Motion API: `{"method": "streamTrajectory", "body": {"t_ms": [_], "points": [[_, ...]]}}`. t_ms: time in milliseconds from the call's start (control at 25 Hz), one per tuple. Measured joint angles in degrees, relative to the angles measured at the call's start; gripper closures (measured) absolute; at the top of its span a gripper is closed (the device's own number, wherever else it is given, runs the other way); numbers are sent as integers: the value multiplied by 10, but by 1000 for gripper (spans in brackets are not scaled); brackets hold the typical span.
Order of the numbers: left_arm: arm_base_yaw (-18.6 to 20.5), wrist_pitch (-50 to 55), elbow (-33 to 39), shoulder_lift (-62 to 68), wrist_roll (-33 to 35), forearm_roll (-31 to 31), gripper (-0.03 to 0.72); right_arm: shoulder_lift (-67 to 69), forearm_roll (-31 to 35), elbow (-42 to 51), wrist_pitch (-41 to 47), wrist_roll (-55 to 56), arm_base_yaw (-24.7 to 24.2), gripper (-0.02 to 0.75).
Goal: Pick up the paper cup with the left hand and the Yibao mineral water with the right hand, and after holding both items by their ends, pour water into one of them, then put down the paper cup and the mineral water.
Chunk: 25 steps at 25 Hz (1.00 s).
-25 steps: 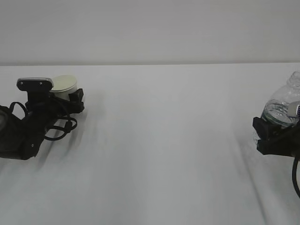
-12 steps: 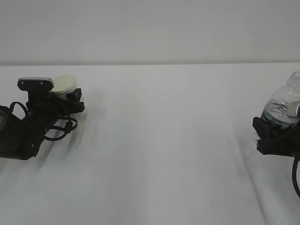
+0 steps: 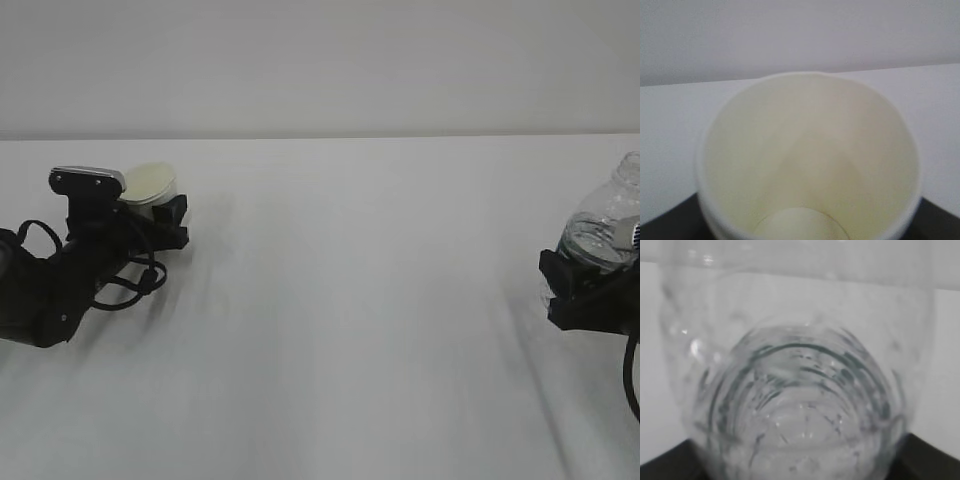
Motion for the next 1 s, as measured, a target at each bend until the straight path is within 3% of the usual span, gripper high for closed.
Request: {"method": "streamTrajectory", "body": {"t_ms": [360, 1000], "points": [[0, 3, 64, -63, -3, 49, 202, 0, 0, 0, 0, 0, 0, 274], [10, 6, 122, -125, -82, 221, 221, 0, -10, 0, 0, 0, 0, 274]]}}
